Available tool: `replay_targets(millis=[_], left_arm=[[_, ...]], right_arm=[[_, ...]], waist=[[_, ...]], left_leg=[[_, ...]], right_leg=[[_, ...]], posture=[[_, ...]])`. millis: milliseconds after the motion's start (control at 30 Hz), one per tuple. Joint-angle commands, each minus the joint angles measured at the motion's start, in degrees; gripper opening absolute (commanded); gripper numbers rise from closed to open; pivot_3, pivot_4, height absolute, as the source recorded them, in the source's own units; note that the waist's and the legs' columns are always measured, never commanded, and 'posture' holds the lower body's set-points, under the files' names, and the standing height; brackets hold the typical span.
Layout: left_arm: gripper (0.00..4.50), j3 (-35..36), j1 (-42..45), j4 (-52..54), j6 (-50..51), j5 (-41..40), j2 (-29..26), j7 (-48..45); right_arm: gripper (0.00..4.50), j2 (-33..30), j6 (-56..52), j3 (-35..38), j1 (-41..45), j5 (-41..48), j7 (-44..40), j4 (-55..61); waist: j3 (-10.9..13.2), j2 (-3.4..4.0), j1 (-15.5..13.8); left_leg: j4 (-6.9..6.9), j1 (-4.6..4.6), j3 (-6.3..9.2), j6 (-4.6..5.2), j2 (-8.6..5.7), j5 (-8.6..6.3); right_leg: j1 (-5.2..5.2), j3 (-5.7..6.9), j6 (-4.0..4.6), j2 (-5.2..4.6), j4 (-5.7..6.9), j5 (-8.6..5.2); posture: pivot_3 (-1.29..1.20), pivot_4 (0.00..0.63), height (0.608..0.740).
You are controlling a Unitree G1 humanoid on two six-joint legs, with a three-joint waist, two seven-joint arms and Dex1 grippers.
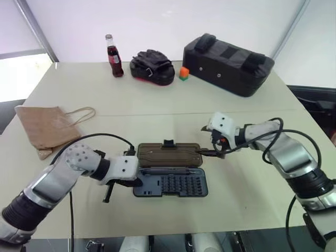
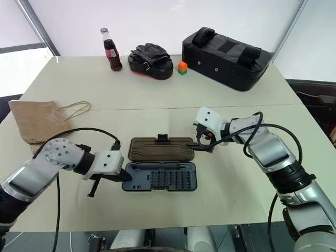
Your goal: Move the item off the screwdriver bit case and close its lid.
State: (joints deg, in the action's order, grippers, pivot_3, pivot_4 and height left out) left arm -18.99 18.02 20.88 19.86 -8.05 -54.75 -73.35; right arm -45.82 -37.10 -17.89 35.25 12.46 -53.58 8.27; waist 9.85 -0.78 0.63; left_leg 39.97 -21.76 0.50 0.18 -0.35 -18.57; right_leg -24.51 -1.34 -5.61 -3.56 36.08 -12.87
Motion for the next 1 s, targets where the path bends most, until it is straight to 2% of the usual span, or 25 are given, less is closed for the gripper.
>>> replay_targets(millis=[33,400,700,967,1000], left_arm=[[0.06,-3.39,-1.46,-1.82,-1.22,5.14,-0.08,1.09],[0.06,-3.81,-3.09,-0.61,-0.14,7.49,-0.35,2.48],[0.06,-4.03,-3.14,1.41,1.94,7.08,-0.35,2.1],[0.06,-3.4,-2.37,3.14,4.21,6.3,-0.05,1.87],[0.02,-3.44,-2.26,3.41,4.61,6.2,0.08,1.85]], right_arm=[[4.5,0.94,0.58,0.46,2.32,-1.02,-1.27,-0.89],[4.5,6.96,0.47,-3.32,6.89,-3.86,-4.98,-7.51],[4.5,11.09,9.07,-9.41,12.15,-9.59,-11.5,-21.64],[4.5,14.06,16.7,-10.66,14.87,-13.92,-15.48,-35.29],[4.25,14.56,17.42,-10.6,15.26,-14.06,-16.12,-36.96]], waist=[[0.0,0.0,0.04],[-0.09,0.14,0.13],[-0.13,0.24,0.19],[-0.17,0.31,0.35],[-0.17,0.31,0.37]], left_leg=[[-0.02,0.12,-0.01,0.0,0.0,0.0],[-0.07,0.38,-0.02,0.0,0.02,0.0],[-0.08,0.39,-0.03,0.0,0.02,0.0],[-0.08,0.42,-0.03,0.0,0.02,0.0],[-0.08,0.43,-0.03,0.0,0.02,0.0]], right_leg=[[0.1,0.0,0.03,-0.01,-0.01,-0.02],[0.29,-0.03,0.09,0.0,0.04,-0.06],[0.3,-0.03,0.09,0.01,0.04,-0.06],[0.31,-0.03,0.1,0.02,0.05,-0.05],[0.31,-0.03,0.1,0.02,0.05,-0.05]], posture=[[0.0,0.15,0.74],[0.0,0.15,0.74],[0.0,0.15,0.74],[0.0,0.15,0.74],[0.0,0.15,0.74]])
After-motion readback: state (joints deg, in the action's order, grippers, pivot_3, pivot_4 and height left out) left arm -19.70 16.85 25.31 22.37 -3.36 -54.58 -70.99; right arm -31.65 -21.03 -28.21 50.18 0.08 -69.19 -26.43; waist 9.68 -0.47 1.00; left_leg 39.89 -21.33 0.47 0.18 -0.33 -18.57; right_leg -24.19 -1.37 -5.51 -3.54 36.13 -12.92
